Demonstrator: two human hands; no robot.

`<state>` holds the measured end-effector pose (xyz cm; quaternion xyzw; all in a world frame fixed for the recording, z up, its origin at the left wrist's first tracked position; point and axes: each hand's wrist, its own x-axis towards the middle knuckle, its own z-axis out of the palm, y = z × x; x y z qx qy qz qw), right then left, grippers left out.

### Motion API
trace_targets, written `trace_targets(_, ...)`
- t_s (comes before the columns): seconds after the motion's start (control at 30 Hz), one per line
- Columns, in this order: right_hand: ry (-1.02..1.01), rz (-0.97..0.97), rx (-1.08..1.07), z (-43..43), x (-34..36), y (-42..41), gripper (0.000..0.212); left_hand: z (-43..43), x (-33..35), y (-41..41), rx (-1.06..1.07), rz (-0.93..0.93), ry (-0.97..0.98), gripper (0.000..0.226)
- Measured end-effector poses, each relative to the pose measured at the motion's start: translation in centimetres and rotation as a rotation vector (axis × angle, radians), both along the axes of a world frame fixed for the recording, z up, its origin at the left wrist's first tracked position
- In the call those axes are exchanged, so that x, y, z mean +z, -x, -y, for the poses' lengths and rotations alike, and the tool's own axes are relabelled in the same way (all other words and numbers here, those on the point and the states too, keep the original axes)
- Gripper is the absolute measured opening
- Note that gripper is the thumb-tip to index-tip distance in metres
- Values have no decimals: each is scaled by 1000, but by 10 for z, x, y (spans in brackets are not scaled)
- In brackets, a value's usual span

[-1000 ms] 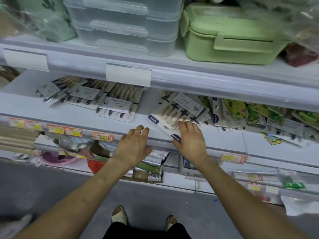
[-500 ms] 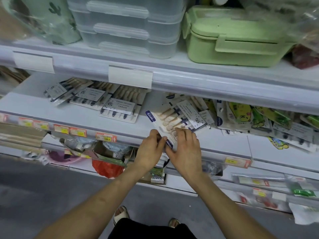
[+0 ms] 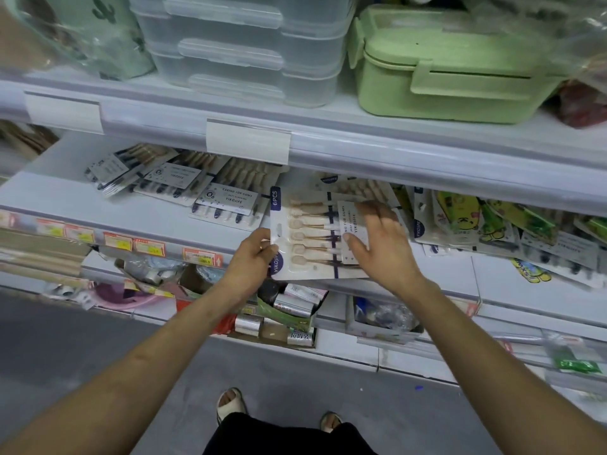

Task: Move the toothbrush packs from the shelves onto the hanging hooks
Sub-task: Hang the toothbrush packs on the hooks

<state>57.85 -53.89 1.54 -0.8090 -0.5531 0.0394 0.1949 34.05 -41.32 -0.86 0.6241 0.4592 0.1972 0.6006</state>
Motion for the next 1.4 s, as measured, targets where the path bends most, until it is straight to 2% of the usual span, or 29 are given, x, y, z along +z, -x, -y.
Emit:
trace_targets(0.17, 118, -89, 175, -16, 18, -25, 82, -29, 24, 23, -86, -37, -152, 17)
trace_targets(0.27, 286, -165, 151, -23, 24, -26, 79, -43, 35, 33, -192, -59, -211, 16)
trace_targets(0.33, 309, -336, 201, -23, 30, -20, 72, -47, 44, 38, -267, -57, -230, 19)
trace_targets(0.43, 269, -630, 245, -16, 33, -6, 58, -52, 52, 43, -337, -43, -253, 22)
trace_targets(0.53, 224, -857, 230, -10, 23, 9, 41, -49, 56, 42, -316, -48, -259, 21)
trace_targets(0.7, 100, -1114, 143, 1, 7, 15, 40, -43, 56, 36, -94, 63, -236, 6)
trace_targets(0.8, -52, -1254, 73, 6, 3, 16, 37, -32, 50, 34, 42, 185, -65, 8)
trace_targets(0.93, -211, -1390, -11, 5, -7, 24, 38, 1, 37, 27, 50, 248, 102, 22)
trace_targets(1.1, -265, -1462, -48, 7, -17, 42, 38, 38, 18, 18, 73, 225, 136, 60)
trace_targets(1.27, -170, -1489, -57, 17, -18, 45, 30, 44, 5, 35, 127, 230, 149, 63)
trace_targets(1.33, -177, -1371, -151, 14, -23, 30, 19, 44, 2, 47, 156, 233, 143, 61)
trace_targets(1.4, -214, -1141, -267, 9, -32, 7, 15, 45, 2, 61, 208, 225, 117, 55)
